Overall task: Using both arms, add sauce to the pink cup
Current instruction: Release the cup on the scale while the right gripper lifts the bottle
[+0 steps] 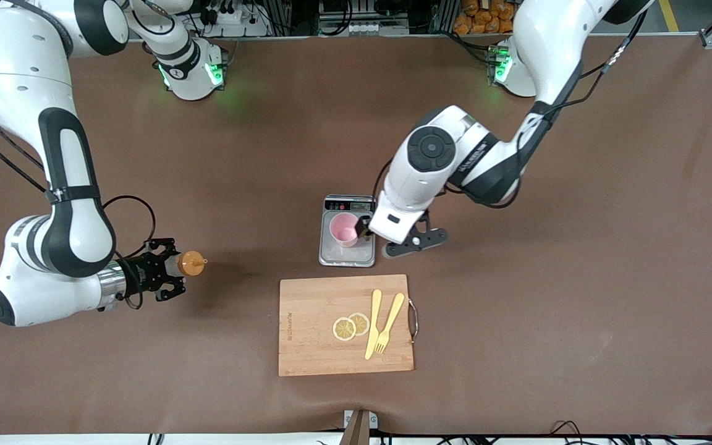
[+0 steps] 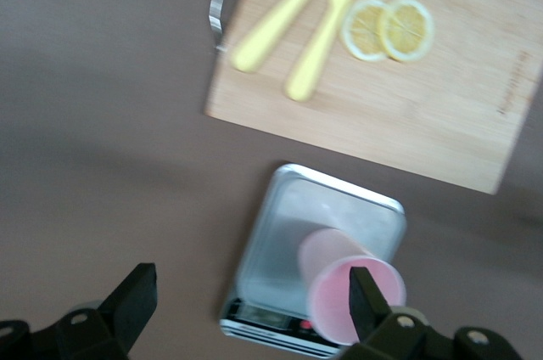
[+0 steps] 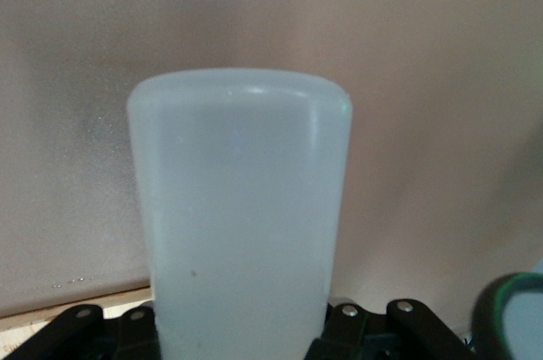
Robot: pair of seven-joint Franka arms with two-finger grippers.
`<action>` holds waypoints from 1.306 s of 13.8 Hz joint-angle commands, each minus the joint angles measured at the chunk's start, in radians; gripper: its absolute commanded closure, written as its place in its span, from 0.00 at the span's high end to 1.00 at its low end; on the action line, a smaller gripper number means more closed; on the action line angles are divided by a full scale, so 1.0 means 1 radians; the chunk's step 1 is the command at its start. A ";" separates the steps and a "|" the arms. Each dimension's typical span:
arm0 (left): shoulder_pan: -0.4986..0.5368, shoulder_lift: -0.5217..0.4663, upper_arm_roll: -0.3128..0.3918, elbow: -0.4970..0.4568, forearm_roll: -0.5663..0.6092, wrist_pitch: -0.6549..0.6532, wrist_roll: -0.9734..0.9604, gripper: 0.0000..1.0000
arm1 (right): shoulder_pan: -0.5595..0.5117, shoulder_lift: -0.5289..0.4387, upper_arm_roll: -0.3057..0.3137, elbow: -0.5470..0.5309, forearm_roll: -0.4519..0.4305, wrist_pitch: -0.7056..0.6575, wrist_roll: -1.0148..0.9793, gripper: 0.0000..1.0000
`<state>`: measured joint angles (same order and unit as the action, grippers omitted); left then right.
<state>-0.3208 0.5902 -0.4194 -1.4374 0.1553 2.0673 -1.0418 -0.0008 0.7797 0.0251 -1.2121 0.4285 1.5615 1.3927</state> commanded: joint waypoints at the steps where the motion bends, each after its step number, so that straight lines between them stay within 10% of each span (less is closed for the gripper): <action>1: 0.075 -0.062 -0.004 -0.034 -0.014 -0.106 0.089 1.00 | 0.040 -0.036 -0.002 -0.010 -0.022 -0.014 0.096 0.32; 14: 0.400 -0.306 0.007 -0.110 -0.056 -0.369 0.603 1.00 | 0.237 -0.068 0.000 -0.010 -0.065 -0.012 0.327 0.31; 18: 0.343 -0.449 0.166 -0.205 -0.062 -0.391 0.796 1.00 | 0.321 -0.068 -0.007 -0.010 -0.106 -0.005 0.397 0.29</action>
<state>0.0625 0.2565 -0.3356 -1.5443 0.1152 1.6780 -0.3276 0.2757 0.7404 0.0266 -1.2115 0.3709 1.5589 1.7393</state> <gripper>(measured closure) 0.000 0.696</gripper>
